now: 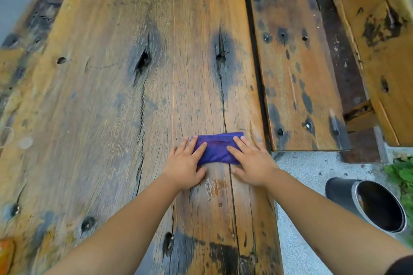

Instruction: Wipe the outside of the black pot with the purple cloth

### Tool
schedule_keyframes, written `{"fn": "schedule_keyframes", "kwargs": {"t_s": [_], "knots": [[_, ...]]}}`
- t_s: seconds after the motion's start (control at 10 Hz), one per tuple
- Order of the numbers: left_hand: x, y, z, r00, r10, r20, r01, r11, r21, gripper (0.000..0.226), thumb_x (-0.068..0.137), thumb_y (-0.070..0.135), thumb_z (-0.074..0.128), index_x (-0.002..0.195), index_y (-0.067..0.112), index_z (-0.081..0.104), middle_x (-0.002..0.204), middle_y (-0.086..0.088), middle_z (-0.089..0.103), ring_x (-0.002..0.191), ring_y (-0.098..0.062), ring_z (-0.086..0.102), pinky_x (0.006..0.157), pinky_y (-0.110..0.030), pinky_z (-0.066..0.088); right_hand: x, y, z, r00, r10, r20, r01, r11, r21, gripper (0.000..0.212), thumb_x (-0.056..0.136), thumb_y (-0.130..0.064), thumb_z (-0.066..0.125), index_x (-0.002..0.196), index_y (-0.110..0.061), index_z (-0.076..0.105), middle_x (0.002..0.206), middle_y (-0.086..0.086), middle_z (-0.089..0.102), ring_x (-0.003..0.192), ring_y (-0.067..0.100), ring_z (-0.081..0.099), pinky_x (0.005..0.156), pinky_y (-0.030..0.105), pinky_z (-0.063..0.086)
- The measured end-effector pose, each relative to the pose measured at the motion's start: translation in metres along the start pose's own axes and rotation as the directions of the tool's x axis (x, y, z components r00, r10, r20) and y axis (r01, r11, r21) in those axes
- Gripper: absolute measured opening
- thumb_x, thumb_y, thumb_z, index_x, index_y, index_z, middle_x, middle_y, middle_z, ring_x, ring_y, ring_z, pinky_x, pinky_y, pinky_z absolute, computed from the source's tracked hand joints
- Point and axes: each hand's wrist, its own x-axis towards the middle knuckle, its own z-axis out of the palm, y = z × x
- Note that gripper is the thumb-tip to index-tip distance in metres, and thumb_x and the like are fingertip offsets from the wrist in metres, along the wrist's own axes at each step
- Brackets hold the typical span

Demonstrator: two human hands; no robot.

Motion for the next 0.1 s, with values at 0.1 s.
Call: {"fn": "schedule_keyframes", "kwargs": {"t_s": [0.1], "knots": [[-0.0138,0.0065,-0.0278,0.996,0.010,-0.089,-0.009,1.000,0.012,0.084,0.082,0.069,0.028,0.155,0.037,0.003,0.166,-0.007,-0.004,0.153,-0.031,0.001,0.118,-0.052,0.012,-0.0156,-0.0058,-0.0248,0.992,0.077,-0.097,-0.075,0.997,0.024,0.080,0.087,-0.068,0.037,0.154,-0.035,0.009,0.166,0.000,-0.003,0.151,0.018,-0.007,0.119,0.051,0.005]]}}
